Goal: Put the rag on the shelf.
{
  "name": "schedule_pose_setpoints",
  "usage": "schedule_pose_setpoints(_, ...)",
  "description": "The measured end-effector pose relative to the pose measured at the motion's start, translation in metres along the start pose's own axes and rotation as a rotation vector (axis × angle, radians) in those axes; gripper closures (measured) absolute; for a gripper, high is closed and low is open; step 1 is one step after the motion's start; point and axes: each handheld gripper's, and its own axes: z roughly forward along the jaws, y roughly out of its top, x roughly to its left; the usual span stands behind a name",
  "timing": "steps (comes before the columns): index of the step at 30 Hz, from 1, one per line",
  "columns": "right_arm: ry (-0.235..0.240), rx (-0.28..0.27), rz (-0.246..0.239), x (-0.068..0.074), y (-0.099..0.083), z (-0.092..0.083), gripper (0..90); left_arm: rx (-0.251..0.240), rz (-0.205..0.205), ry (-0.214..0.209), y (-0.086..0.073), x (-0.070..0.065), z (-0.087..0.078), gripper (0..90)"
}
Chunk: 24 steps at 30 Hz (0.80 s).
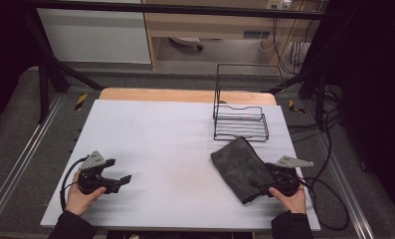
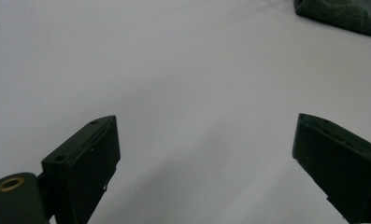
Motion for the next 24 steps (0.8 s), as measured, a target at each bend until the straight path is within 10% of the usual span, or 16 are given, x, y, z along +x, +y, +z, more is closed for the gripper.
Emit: schedule_pose_setpoints(24, -0.018, 0.032, -0.036, 0.029, 0.013, 0.018, 10.7, 0.009, -0.018, 0.007, -0.004, 0.003, 0.002, 8.7)
